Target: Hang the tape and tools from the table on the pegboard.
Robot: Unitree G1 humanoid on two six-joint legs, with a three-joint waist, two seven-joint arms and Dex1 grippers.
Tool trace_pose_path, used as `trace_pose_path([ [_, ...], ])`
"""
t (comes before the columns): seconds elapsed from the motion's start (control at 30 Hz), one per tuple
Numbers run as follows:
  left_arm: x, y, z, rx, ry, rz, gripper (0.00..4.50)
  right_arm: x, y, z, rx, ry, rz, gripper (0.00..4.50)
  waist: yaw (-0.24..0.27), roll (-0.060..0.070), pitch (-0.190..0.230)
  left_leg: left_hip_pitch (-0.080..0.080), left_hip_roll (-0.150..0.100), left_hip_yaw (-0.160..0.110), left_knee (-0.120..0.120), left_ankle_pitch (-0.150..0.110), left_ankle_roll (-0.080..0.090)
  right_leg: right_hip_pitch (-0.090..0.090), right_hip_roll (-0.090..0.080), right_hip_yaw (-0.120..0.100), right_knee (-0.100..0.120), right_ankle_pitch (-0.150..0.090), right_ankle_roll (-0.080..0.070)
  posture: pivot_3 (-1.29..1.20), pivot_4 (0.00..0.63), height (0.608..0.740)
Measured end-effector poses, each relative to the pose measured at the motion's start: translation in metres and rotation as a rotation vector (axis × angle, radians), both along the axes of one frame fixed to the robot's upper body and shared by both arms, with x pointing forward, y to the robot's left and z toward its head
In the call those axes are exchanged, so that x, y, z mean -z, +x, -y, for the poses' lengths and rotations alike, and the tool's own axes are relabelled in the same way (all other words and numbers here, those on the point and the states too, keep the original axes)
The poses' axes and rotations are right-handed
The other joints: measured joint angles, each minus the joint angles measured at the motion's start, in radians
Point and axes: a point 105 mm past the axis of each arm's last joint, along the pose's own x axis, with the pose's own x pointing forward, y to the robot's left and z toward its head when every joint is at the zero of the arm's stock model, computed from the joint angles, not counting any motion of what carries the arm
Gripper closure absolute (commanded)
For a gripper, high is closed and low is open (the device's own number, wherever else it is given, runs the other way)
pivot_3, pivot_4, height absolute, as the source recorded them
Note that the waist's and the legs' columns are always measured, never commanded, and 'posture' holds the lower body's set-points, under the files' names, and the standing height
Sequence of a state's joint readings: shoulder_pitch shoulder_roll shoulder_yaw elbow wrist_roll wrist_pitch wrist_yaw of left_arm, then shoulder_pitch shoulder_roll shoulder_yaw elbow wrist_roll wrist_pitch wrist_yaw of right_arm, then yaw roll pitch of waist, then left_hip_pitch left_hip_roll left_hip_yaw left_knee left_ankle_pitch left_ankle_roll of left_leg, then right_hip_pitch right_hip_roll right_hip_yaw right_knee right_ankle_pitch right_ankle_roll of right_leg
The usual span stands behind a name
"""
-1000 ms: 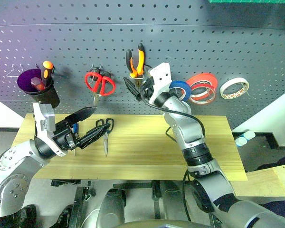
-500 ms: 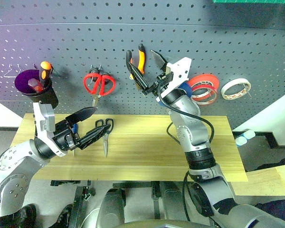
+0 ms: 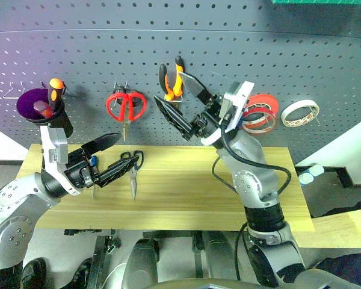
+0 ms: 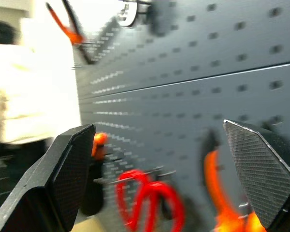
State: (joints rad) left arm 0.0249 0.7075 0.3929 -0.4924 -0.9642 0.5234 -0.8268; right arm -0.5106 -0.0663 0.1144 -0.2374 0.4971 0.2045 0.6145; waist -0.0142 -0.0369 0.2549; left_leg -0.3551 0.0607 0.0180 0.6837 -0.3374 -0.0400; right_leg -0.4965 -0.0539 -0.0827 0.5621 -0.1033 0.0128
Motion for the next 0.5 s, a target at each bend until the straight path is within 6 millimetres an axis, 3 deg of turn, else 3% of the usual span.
trace_pose_path([
  [0.17,0.003,0.002,-0.001,-0.011,0.007,-0.005,0.0,0.019,-0.02,0.011,-0.141,-0.141,-0.054,0.05,-0.001,0.002,0.001,0.0,0.0,0.0,0.0,0.0,0.0,0.0,0.0,0.0,0.0,0.0,0.0,-0.01,0.223,0.733],
  [0.4,0.022,0.01,-0.004,-0.112,0.039,-0.039,0.0,0.048,-0.025,0.047,-0.17,-0.448,-0.099,0.05,-0.003,0.002,0.003,0.0,0.001,0.001,0.0,0.0,0.0,0.0,0.002,0.001,-0.002,-0.002,-0.002,-0.04,0.239,0.733],
  [0.5,0.052,0.017,-0.007,-0.192,0.097,-0.128,0.0,0.067,-0.035,0.074,-0.2,-0.63,-0.131,0.05,-0.001,0.003,0.006,0.0,0.001,0.001,0.0,-0.001,0.0,0.0,0.001,0.002,-0.003,-0.002,-0.001,-0.06,0.246,0.733],
])
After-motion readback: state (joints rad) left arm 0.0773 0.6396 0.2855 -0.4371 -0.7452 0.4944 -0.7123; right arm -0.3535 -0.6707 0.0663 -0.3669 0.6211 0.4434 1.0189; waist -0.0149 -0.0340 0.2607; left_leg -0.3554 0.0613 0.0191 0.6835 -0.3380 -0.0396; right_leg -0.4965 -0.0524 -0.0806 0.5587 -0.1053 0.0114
